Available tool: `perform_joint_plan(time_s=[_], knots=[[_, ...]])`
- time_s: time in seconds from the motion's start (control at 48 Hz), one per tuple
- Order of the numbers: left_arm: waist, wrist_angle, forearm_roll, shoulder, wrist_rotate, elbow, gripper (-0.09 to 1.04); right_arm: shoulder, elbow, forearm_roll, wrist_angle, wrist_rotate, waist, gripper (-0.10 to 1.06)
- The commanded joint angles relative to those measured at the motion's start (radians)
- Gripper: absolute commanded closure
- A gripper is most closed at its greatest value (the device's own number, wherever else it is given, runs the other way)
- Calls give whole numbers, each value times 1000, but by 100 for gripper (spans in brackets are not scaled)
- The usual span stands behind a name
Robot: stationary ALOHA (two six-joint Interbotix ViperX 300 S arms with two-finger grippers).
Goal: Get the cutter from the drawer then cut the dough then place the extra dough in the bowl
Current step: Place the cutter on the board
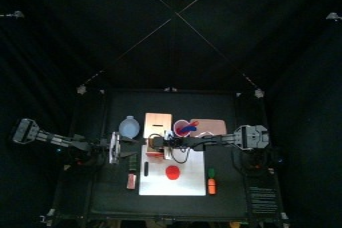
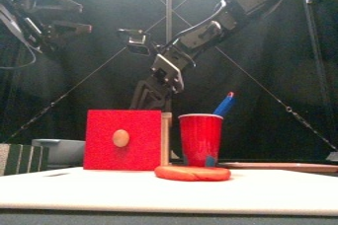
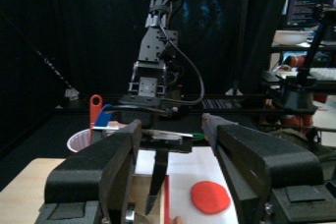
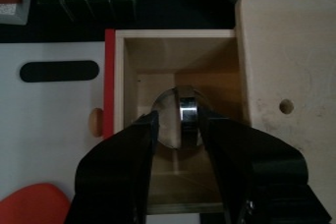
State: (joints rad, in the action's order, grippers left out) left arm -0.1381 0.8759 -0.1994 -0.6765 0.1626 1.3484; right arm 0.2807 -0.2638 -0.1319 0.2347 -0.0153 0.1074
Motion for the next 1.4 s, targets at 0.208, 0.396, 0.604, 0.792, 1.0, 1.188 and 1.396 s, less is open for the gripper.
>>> perform_joint_plan(time_s=[0.208,0.396,0.604,0.792,1.0,1.188,1.396], knots=[[-2,9,5,0,-2,-11,6,-11,26,2,-3,-3,14,27],[-2,8,3,0,-2,-8,6,-14,35,2,-3,-3,14,45],[-2,9,0,2,-2,-2,6,-52,81,0,3,0,6,48],[-2,8,-5,0,-3,0,6,-104,98,-9,41,-2,-14,48],[-2,8,-23,0,-3,9,6,-204,74,-12,86,-3,-35,48],[2,8,-40,0,-2,11,6,-341,6,-12,138,-5,-63,48],[17,6,-41,0,-2,12,6,-505,-160,-20,196,-5,-114,48]])
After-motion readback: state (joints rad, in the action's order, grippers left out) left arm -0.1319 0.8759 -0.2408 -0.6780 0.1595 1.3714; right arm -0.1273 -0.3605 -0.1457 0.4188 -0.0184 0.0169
